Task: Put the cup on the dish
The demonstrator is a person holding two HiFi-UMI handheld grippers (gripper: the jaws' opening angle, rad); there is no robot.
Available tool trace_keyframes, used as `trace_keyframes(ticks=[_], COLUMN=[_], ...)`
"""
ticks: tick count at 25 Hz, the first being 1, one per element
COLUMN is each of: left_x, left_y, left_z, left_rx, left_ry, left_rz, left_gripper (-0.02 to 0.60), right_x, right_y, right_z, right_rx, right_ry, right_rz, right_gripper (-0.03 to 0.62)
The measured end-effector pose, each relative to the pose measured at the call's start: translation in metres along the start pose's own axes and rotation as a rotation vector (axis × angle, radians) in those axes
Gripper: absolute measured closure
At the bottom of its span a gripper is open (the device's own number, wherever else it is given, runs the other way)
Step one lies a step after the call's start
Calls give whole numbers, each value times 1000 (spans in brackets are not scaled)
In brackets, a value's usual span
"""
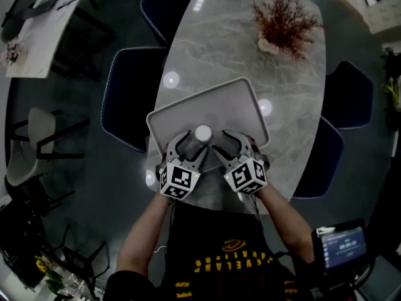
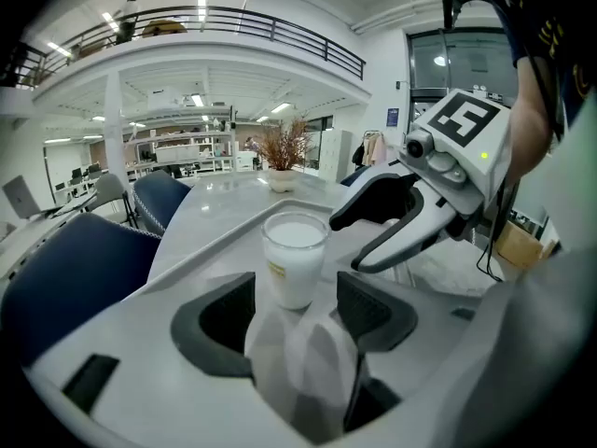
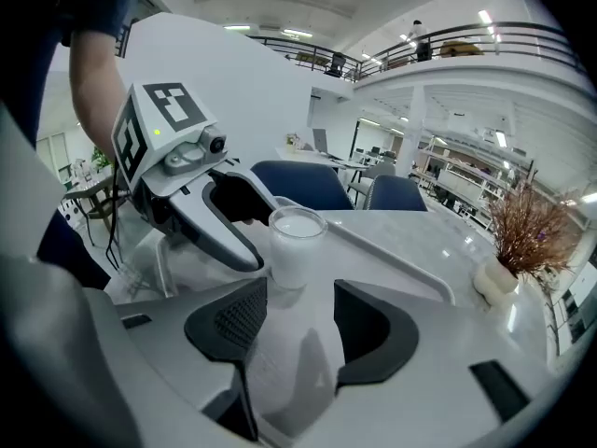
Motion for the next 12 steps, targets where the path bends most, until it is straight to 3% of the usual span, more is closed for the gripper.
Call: trace_keyframes(ticks=[12], left_x=[-25], left_y=[-5], left_z=[46], left_rx=[-69], left_ry=[-5], left_rz=[140], left_gripper=[319], right_x=[6], right_y=[3], right_z=[29], right_rx=[-101], right_ry=[-78], right_rz=[-155], right_gripper=[367])
Point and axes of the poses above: the fingertips, and each gripper's own axes: z backward along the fingers, x to its left, y out of its underside, the point moved 6 cm from there along z, backward along the fingers, and after that the axes turned 15 degrees about x, right-handed, at the moved point
